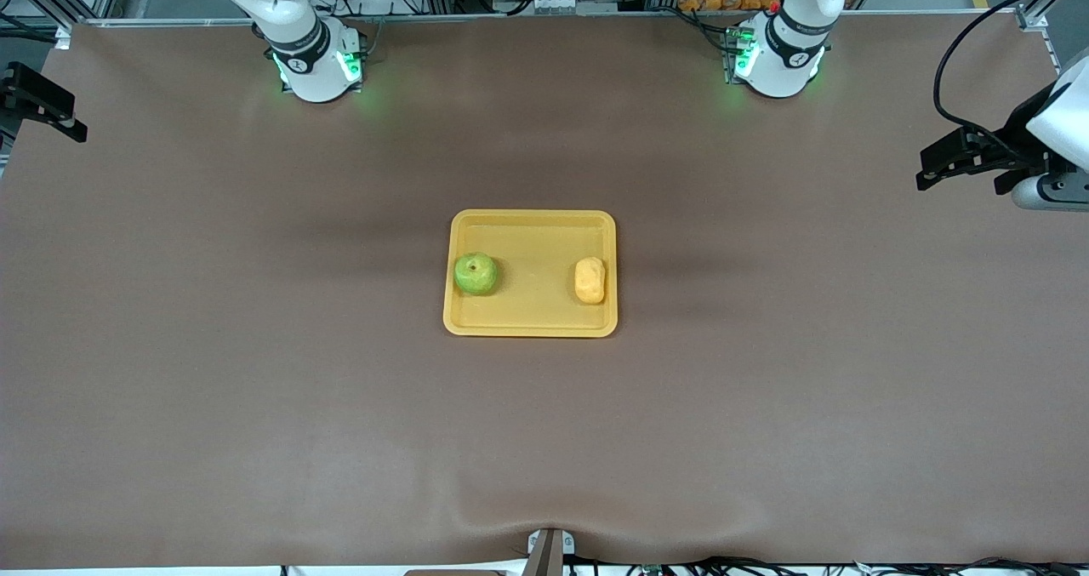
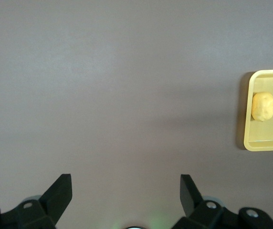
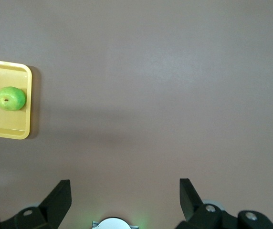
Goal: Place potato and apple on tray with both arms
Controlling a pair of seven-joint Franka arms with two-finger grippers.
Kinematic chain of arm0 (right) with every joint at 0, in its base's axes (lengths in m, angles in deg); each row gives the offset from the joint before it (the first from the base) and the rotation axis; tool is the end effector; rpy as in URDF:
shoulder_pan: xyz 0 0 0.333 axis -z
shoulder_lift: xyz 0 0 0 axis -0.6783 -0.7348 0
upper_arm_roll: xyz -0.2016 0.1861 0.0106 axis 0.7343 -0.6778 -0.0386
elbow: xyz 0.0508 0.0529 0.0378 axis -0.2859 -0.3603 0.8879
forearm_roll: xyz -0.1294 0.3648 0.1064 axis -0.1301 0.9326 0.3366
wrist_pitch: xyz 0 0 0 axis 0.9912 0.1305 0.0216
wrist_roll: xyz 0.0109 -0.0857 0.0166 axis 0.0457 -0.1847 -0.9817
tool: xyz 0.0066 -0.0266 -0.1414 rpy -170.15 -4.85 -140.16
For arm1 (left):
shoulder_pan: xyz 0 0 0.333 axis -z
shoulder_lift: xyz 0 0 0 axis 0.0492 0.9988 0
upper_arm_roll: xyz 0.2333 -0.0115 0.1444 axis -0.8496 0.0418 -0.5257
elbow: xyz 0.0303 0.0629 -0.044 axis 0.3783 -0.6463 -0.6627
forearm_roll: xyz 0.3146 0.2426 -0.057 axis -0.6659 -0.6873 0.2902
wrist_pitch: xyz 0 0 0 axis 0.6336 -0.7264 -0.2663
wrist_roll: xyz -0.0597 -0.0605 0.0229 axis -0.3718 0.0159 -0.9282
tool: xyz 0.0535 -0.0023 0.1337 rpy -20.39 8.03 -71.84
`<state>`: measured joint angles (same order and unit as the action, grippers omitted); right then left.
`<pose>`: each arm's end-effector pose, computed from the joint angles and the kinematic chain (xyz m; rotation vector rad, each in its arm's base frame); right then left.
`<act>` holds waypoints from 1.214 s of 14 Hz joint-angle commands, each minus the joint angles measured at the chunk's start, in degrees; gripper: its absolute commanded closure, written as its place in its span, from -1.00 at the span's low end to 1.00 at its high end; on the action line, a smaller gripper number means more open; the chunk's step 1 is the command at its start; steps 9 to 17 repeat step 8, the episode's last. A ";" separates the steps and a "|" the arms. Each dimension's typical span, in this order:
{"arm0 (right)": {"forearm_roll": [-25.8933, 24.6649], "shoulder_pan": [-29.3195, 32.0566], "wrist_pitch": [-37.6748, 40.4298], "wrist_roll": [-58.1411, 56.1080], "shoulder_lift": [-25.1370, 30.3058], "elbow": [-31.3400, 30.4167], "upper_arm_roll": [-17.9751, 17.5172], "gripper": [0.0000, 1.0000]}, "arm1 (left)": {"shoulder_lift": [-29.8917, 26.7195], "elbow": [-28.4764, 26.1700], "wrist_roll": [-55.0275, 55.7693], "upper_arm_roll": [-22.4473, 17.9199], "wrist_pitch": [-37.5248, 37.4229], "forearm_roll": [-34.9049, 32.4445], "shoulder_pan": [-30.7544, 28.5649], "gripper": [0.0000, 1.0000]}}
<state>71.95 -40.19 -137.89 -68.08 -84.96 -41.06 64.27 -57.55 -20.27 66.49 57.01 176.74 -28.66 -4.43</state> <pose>0.5242 -0.0377 0.6108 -3.1282 -0.1880 0.0531 0.5635 -0.0387 0.5564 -3.1239 0.1114 -0.0070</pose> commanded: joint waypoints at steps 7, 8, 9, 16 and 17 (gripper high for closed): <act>-0.79 -1.21 0.60 -1.00 -0.36 0.92 0.53 -1.00 | -0.47 0.13 -0.12 0.23 -0.63 0.99 -0.49 -1.00; -0.52 -1.12 0.68 -0.74 -0.36 0.83 1.05 -1.00 | -0.47 0.13 -0.12 0.23 -0.63 0.99 -0.49 -1.00; -0.52 -1.12 0.68 -0.74 -0.36 0.83 1.05 -1.00 | -0.47 0.13 -0.12 0.23 -0.63 0.99 -0.49 -1.00; -0.52 -1.12 0.68 -0.74 -0.36 0.83 1.05 -1.00 | -0.47 0.13 -0.12 0.23 -0.63 0.99 -0.49 -1.00; -0.52 -1.12 0.68 -0.74 -0.36 0.83 1.05 -1.00 | -0.47 0.13 -0.12 0.23 -0.63 0.99 -0.49 -1.00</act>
